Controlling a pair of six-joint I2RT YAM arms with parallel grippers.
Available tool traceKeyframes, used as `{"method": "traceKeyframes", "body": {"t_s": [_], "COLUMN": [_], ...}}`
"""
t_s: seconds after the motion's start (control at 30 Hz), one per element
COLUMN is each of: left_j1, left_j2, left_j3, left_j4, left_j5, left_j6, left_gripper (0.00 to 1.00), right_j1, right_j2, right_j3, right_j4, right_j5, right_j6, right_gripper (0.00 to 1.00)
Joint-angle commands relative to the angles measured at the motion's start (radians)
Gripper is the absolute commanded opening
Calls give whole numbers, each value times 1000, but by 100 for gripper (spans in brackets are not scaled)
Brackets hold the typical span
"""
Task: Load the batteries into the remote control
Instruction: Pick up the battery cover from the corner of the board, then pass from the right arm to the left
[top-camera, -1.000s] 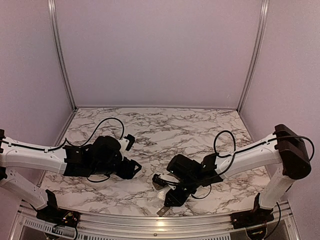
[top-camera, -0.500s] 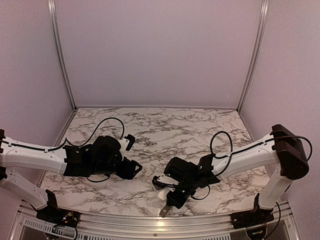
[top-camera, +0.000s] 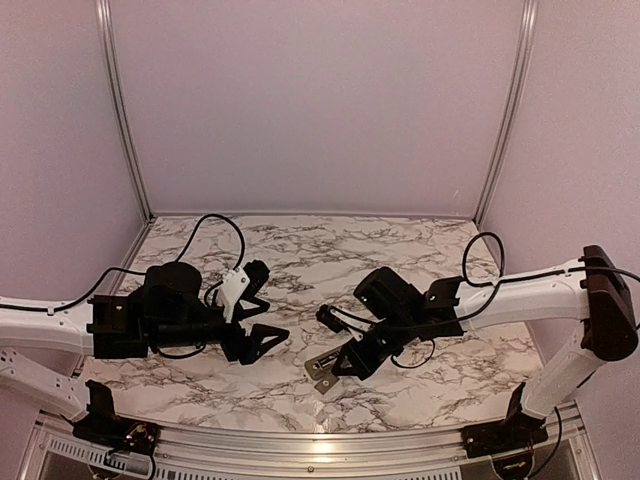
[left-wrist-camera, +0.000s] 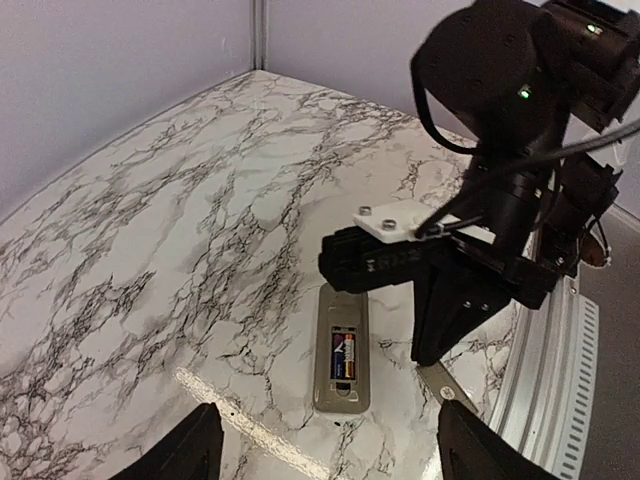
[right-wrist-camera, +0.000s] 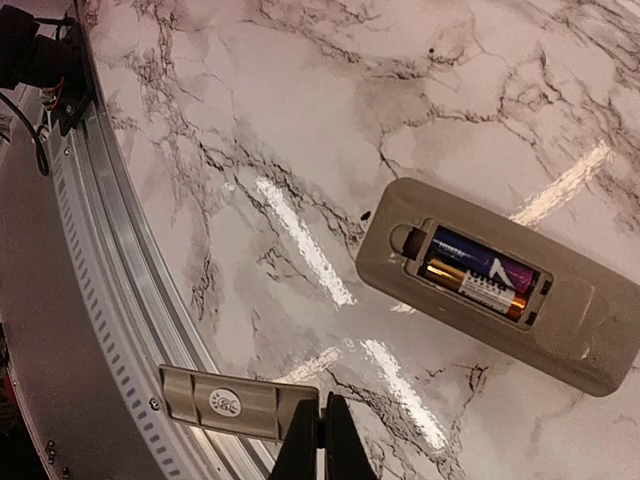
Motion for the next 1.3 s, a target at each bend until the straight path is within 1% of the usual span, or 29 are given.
{"method": "traceKeyframes", "body": {"t_s": [0.0, 0.13, 0.27, 0.37, 0.47, 0.6, 0.87, 1.1, 1.27], "left_j1": [-110, -204, -301, -353, -391, -406, -415, -415, -415], "left_j2": [-19, 35, 159, 253, 320, 355, 372, 389, 416], "left_j3": [22, 95, 200, 262, 286, 302, 307, 315, 321], "left_j4": [-65, -171, -291, -359, -369, -362, -332, -314, -322], "left_j5": [43, -3, -108, -175, -216, -250, -319, -300, -306], "left_j6": [381, 549, 680, 757, 799, 830, 869, 901, 925], "left_gripper": [74, 67, 59, 53, 48, 44, 39, 36, 31], "right_j1": [-70, -107, -117, -117, -117, -116, -116, -115, -115], "right_j2": [-41, -46, -40, -30, -28, -26, -6, 6, 7], "right_j3": [5, -4, -21, -31, -38, -47, -55, -44, -43], "right_j4": [41, 56, 91, 113, 121, 130, 142, 146, 148], "right_j5": [-136, -210, -270, -293, -305, -318, -340, -354, -364], "right_j6": [-4, -2, 17, 27, 34, 38, 43, 43, 42], "right_gripper": [0, 0, 0, 0, 0, 0, 0, 0, 0]}}
